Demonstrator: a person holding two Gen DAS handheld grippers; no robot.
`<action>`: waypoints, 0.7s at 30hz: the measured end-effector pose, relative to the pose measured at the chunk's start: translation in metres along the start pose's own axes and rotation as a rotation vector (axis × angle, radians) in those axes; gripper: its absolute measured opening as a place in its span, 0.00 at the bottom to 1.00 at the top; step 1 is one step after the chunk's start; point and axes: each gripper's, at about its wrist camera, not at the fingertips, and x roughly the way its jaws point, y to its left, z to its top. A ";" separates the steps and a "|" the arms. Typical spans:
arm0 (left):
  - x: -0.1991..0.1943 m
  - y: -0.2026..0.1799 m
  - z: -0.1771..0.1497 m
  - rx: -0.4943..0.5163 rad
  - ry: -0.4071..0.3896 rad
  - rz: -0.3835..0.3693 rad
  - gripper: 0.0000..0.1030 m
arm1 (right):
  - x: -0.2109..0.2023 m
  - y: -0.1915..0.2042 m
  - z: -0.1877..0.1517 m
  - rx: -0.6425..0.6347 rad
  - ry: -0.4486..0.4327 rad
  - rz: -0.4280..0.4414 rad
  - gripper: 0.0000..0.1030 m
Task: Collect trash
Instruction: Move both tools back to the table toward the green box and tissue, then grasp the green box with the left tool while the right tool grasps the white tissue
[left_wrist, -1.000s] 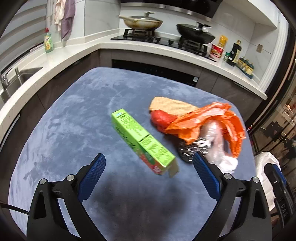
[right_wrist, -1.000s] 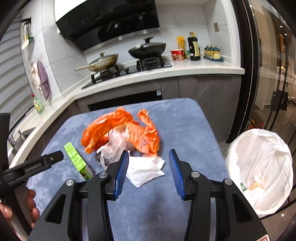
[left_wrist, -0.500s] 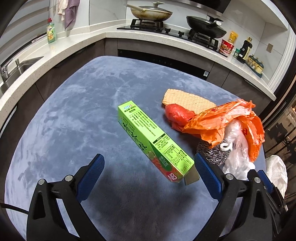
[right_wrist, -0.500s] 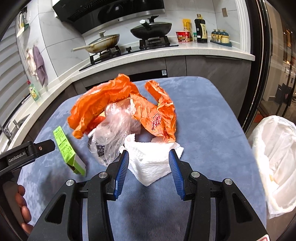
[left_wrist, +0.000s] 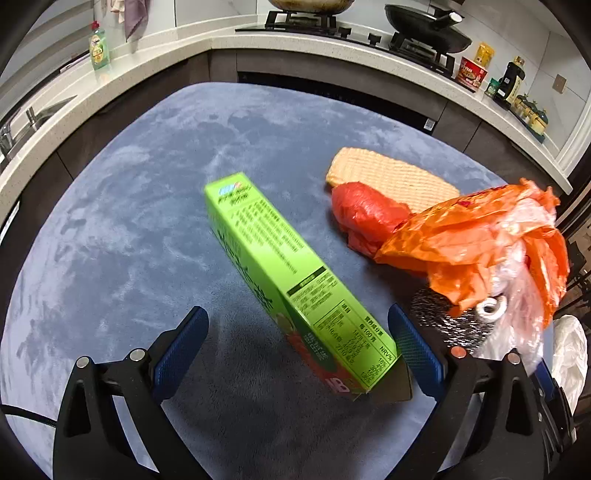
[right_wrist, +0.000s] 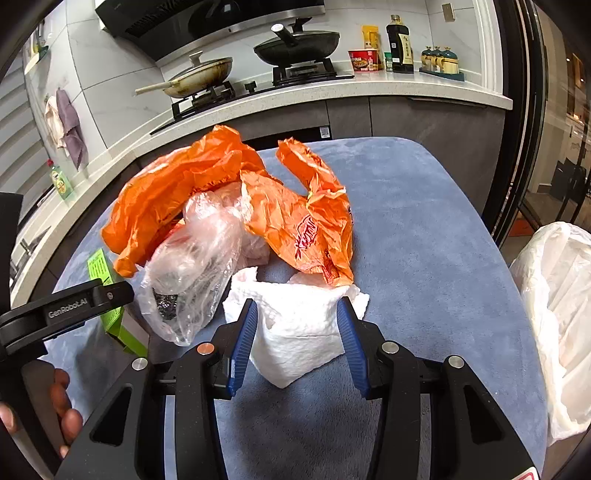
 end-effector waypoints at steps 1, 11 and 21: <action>0.001 0.000 0.000 0.001 0.000 -0.001 0.91 | 0.001 0.000 0.000 0.000 0.002 0.001 0.43; -0.005 0.003 -0.006 0.010 -0.004 -0.041 0.69 | 0.003 -0.004 -0.007 0.004 0.014 0.012 0.28; -0.023 0.002 -0.021 0.049 -0.013 -0.058 0.37 | -0.023 -0.006 -0.016 -0.006 -0.008 0.021 0.08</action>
